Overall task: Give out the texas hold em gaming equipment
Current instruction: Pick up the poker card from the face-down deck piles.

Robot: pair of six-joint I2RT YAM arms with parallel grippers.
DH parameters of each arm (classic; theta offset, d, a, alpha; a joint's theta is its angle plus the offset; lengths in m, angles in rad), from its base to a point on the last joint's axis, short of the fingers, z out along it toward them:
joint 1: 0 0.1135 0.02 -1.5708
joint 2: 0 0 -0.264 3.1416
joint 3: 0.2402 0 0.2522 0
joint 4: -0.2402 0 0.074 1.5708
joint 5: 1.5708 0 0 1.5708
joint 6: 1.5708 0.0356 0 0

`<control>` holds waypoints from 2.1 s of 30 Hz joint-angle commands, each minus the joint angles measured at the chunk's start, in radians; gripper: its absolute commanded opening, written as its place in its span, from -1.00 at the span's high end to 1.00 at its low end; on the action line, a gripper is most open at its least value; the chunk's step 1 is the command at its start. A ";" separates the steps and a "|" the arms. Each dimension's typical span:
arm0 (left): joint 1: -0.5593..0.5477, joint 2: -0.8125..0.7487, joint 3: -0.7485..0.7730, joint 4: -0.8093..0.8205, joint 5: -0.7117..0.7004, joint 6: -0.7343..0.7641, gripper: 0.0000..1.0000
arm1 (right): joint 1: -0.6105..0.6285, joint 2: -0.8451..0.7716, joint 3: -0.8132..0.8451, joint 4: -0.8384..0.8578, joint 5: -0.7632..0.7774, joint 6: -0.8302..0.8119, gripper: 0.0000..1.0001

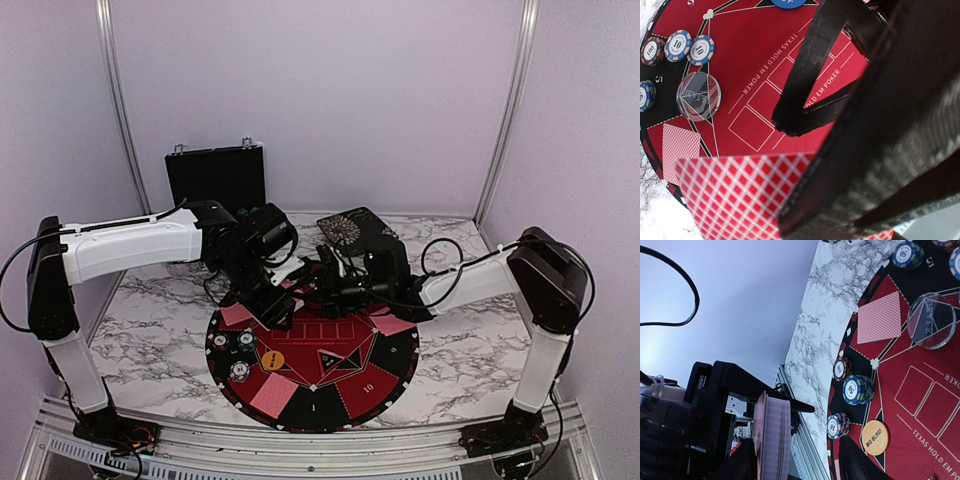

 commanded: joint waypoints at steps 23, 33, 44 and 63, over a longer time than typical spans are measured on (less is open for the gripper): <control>-0.004 -0.032 -0.001 -0.008 -0.011 0.009 0.21 | -0.024 -0.104 -0.029 -0.071 0.043 -0.031 0.04; -0.003 -0.030 -0.004 -0.008 -0.013 0.009 0.21 | -0.026 -0.124 -0.037 -0.066 0.042 -0.025 0.15; -0.001 -0.022 -0.004 -0.008 -0.019 0.012 0.21 | -0.029 -0.156 -0.060 -0.069 0.043 -0.022 0.27; 0.001 -0.005 0.006 -0.006 -0.019 0.011 0.21 | -0.009 -0.166 -0.090 -0.042 0.042 0.003 0.51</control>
